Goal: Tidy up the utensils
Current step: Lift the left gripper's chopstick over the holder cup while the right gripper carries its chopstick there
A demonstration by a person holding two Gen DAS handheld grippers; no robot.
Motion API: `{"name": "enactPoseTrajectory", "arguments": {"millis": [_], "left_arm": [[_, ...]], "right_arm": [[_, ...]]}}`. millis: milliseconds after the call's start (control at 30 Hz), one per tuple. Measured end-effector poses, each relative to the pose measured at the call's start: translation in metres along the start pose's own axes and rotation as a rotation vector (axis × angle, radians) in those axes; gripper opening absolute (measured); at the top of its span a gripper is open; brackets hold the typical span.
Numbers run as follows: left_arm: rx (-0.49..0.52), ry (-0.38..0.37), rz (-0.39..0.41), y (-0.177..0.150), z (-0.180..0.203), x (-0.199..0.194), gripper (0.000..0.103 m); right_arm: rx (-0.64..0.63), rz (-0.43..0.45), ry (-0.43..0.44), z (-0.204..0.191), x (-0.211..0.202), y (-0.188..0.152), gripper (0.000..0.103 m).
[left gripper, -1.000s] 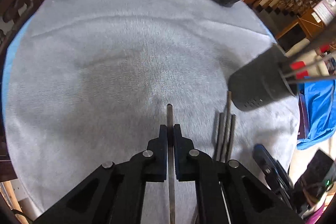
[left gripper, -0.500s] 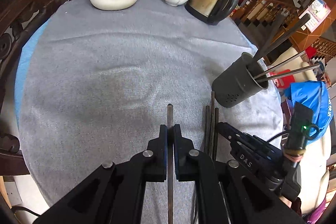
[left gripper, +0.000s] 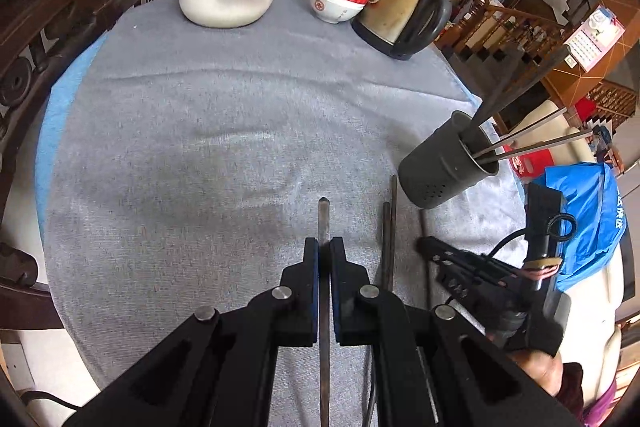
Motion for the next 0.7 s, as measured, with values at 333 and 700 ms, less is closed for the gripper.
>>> {"name": "enactPoseTrajectory", "arguments": {"millis": [333,700], "left_arm": [[-0.031,-0.009,-0.041,-0.005,-0.001,0.012,0.005],[0.011,-0.011,0.025,0.008,0.020,-0.023,0.005]], "right_arm": [[0.011,-0.058,0.014,0.012,0.005,0.005,0.008],[0.026,0.115,0.188,0.013,-0.076,0.016,0.007]]}}
Point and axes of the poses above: each gripper's, at about its wrist camera, not at the fingertips, and x roughly the way its jaws point, z to its right, y to its top, the point moved 9 cm from there along x, roughly the way its jaws point, and after that the axes turned 1 degree about -y, right-handed, at the moved point
